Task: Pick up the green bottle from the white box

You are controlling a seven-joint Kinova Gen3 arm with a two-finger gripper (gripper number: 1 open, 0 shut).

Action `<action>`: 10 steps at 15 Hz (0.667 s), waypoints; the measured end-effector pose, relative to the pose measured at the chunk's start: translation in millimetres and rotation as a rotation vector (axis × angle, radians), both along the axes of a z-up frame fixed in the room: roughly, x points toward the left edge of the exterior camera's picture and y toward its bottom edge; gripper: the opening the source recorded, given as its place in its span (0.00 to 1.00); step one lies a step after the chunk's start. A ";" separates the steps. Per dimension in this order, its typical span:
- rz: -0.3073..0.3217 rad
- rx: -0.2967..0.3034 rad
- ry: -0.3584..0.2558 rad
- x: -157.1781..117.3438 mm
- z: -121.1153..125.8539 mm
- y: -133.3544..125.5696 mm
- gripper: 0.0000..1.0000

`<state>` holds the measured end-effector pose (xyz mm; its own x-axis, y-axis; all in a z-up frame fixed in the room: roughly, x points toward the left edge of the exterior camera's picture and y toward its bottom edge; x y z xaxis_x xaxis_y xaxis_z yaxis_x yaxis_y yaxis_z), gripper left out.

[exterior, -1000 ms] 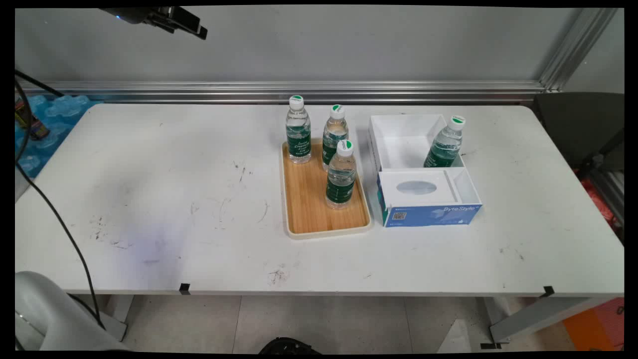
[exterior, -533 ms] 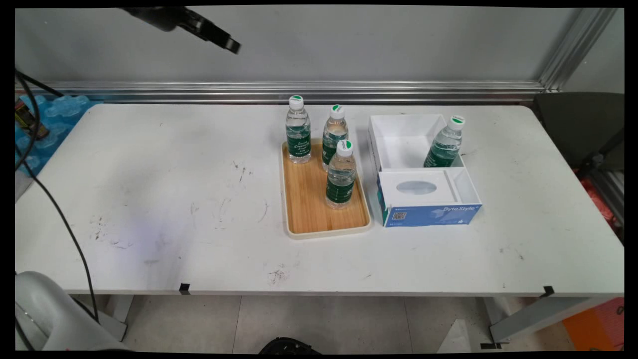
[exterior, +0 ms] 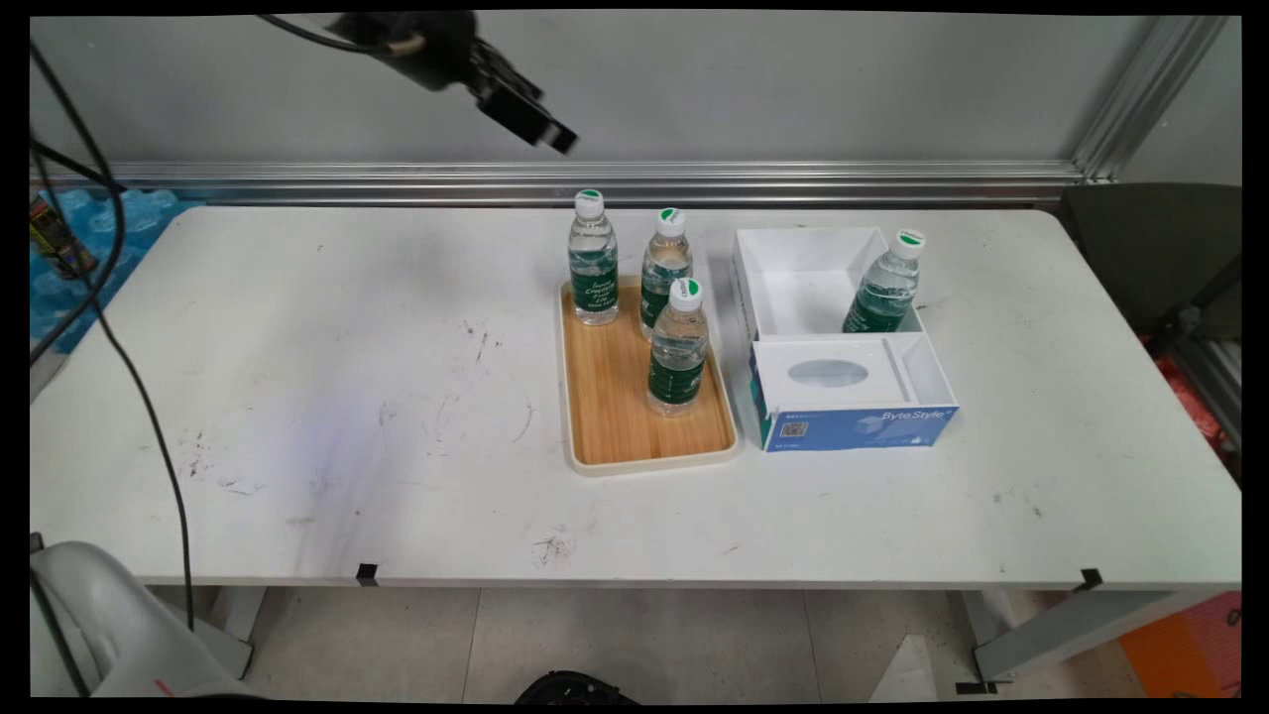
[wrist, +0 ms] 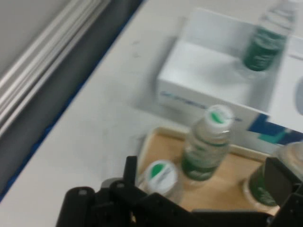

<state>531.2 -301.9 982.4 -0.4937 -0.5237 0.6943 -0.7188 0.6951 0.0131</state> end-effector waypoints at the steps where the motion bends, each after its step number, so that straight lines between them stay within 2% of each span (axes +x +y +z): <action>1: -0.050 0.000 -0.004 -11.2 -3.3 -5.3 1.00; 6: -0.265 0.008 -0.027 -67.3 -32.3 -35.6 1.00; 10: -0.368 0.009 -0.032 -104.2 -61.5 -61.3 1.00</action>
<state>427.1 -363.2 920.9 -0.6715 -0.3129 0.6717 -0.4211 0.9070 0.0016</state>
